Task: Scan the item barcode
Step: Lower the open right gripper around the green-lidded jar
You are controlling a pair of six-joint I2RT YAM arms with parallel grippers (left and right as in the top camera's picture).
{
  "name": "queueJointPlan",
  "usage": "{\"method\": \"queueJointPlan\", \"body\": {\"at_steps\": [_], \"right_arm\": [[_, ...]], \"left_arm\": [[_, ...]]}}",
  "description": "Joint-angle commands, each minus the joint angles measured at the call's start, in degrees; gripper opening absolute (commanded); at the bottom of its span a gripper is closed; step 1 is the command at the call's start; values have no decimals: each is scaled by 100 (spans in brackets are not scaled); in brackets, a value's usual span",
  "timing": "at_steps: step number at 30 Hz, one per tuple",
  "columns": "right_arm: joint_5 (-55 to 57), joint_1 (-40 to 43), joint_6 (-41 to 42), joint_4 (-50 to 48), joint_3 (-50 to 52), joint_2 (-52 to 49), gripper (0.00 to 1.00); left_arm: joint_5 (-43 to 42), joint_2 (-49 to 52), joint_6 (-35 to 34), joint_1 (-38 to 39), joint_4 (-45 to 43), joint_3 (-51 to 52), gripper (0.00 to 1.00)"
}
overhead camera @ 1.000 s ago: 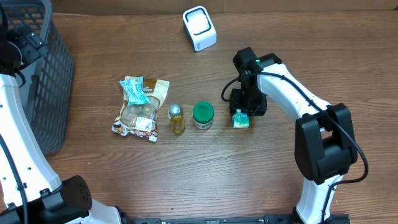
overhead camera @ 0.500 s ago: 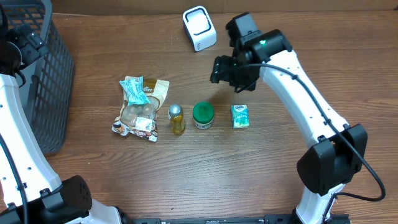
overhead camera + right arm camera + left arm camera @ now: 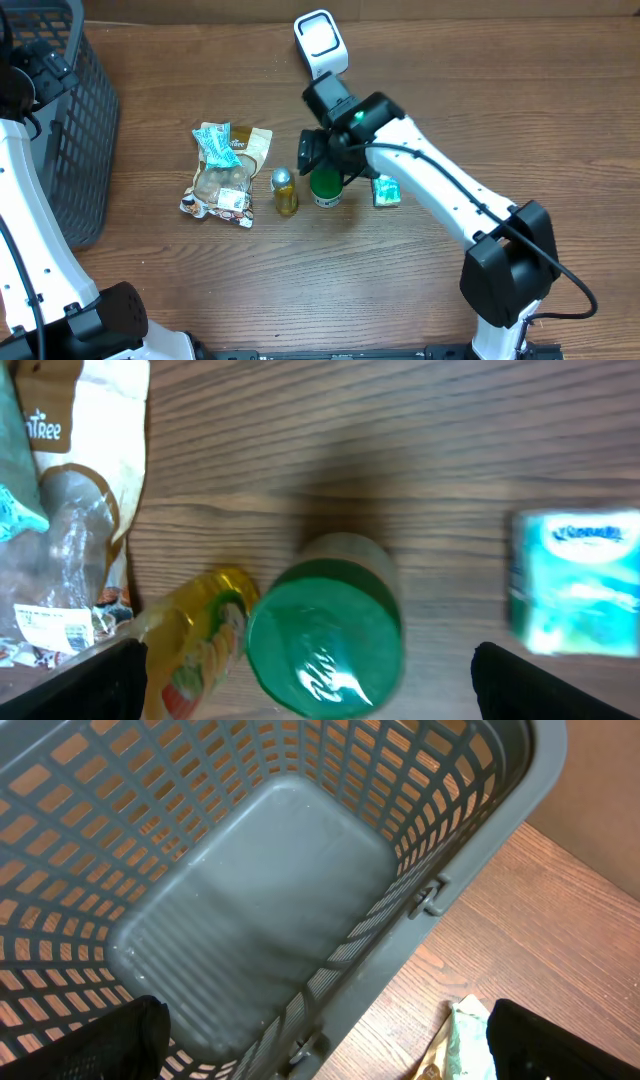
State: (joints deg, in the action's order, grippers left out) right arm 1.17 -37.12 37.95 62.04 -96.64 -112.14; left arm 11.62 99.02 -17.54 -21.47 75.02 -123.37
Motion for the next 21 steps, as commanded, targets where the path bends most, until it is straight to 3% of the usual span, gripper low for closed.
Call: {"method": "queueJointPlan", "body": {"at_steps": [1, 16, 21], "right_arm": [[179, -48, 142, -251, 271, -17, 100], [157, -74, 273, -898, 1126, -20, 99], [157, -74, 251, -826, 1126, -17, 87]], "left_arm": [[15, 31, 103, -15, -22, -52, 100], [15, 31, 103, -15, -22, -52, 100], [15, 31, 103, -15, -22, -52, 100]]}}
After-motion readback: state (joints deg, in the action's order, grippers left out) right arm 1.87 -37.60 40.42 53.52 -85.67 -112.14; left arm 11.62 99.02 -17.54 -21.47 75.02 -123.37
